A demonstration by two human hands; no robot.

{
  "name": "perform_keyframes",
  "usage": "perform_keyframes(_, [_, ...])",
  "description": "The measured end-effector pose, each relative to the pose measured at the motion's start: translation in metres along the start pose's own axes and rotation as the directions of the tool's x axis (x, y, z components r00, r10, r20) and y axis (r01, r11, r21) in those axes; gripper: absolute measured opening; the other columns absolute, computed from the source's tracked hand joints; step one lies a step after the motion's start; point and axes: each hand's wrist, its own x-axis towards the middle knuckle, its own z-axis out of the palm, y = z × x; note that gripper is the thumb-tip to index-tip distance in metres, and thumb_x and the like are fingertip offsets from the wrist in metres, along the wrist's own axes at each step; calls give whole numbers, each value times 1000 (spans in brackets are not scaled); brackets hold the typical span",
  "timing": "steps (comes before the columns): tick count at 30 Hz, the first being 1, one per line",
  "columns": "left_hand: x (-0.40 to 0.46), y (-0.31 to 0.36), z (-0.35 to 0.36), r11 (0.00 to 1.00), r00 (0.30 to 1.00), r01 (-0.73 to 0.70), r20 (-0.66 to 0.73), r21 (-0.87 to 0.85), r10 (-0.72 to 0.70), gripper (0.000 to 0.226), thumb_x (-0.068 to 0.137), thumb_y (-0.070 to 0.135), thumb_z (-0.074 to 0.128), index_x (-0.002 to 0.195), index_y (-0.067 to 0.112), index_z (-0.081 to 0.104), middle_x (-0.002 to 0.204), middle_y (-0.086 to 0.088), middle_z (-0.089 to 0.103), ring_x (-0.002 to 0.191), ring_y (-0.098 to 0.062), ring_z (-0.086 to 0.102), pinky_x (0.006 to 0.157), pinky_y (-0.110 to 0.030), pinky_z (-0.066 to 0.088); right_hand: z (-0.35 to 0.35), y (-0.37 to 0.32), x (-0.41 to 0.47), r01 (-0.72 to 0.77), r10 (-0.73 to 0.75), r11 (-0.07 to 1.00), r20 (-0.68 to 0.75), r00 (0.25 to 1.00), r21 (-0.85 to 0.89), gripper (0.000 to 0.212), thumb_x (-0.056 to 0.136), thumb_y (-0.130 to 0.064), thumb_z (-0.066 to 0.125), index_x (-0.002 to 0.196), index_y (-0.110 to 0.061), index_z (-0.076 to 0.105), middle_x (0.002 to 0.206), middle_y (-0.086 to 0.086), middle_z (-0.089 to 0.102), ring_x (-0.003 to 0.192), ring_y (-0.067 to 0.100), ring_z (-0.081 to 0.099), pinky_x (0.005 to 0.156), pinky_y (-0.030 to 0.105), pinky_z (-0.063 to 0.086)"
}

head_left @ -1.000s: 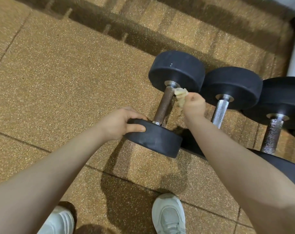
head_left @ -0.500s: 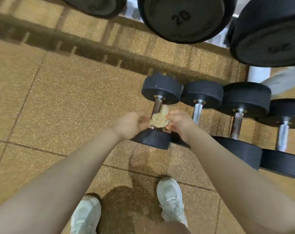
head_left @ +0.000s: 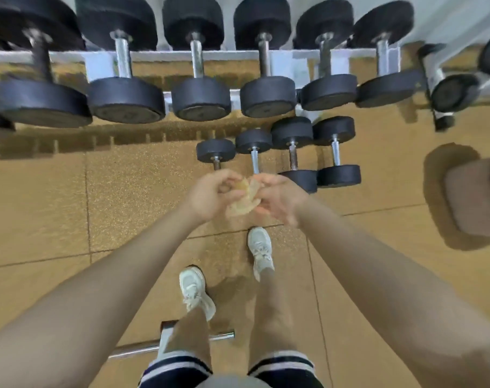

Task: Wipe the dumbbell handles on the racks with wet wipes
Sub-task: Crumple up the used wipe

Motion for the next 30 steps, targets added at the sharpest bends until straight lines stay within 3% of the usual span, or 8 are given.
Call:
perform_keyframes(3, [-31, 49, 13, 999, 991, -8, 135, -49, 15, 17, 82, 4, 65, 96, 11, 57, 90, -3, 60, 83, -18, 58, 79, -36, 47, -2, -5, -60, 108, -107, 994, -225, 968, -11, 20, 85, 11, 54, 84, -9, 52, 78, 7, 54, 65, 15, 55, 48, 18, 48])
perform_keyframes(5, [-42, 74, 29, 997, 978, -18, 206, -74, 33, 16, 83, 3, 63, 88, 16, 55, 79, 6, 61, 78, -12, 59, 77, -31, 49, -13, -4, -95, 165, -140, 986, -372, 918, 37, 26, 83, 13, 53, 74, -11, 49, 74, 8, 51, 63, 16, 52, 44, 18, 46])
perform_keyframes(12, [-37, 162, 133, 999, 909, 46, 415, -3, -41, 13, 88, 7, 58, 87, 20, 60, 88, -3, 65, 68, -3, 65, 63, -17, 55, -115, 29, -210, 394, -121, 850, -599, 792, 349, 17, 88, 6, 53, 80, -9, 56, 82, 8, 58, 71, 15, 58, 55, 13, 52])
perform_keyframes(17, [-23, 236, 254, 998, 874, 36, 483, 47, -55, 13, 85, -1, 60, 82, 12, 61, 82, -6, 63, 70, -10, 60, 63, -17, 52, -215, 48, -284, 522, -109, 765, -722, 683, 378, 22, 92, 6, 44, 86, -6, 61, 94, 12, 61, 83, 16, 62, 68, 17, 56])
perform_keyframes(20, [-10, 282, 325, 997, 865, 70, 495, 39, -80, 8, 82, -1, 62, 78, 5, 62, 78, -13, 64, 75, -20, 59, 84, -31, 51, -274, 49, -328, 541, -233, 806, -712, 663, 240, 23, 95, 1, 40, 99, -6, 61, 103, 11, 63, 96, 18, 61, 83, 21, 52])
perform_keyframes(23, [7, 330, 391, 983, 838, 175, 531, -48, -123, 12, 85, 5, 59, 77, 4, 68, 91, -22, 62, 87, -25, 58, 104, -41, 41, -335, 44, -369, 413, -397, 899, -669, 629, -145, 22, 92, -11, 53, 113, -10, 61, 109, 0, 62, 100, 9, 58, 84, 9, 45])
perform_keyframes(26, [23, 376, 450, 951, 783, 283, 603, -127, -152, 16, 94, 12, 50, 92, 4, 63, 101, -16, 64, 90, -20, 63, 98, -34, 46, -398, 39, -390, 220, -511, 851, -657, 554, -477, 45, 86, -22, 64, 127, -13, 49, 124, -2, 57, 113, 8, 53, 86, 10, 36])
perform_keyframes(30, [56, 425, 516, 948, 699, 313, 691, -64, -184, 26, 98, 26, 42, 102, 4, 54, 108, -14, 61, 96, -20, 62, 94, -32, 47, -481, 28, -404, 19, -539, 787, -672, 508, -617, 40, 85, -23, 65, 123, -17, 52, 118, -2, 61, 105, 11, 56, 79, 14, 37])
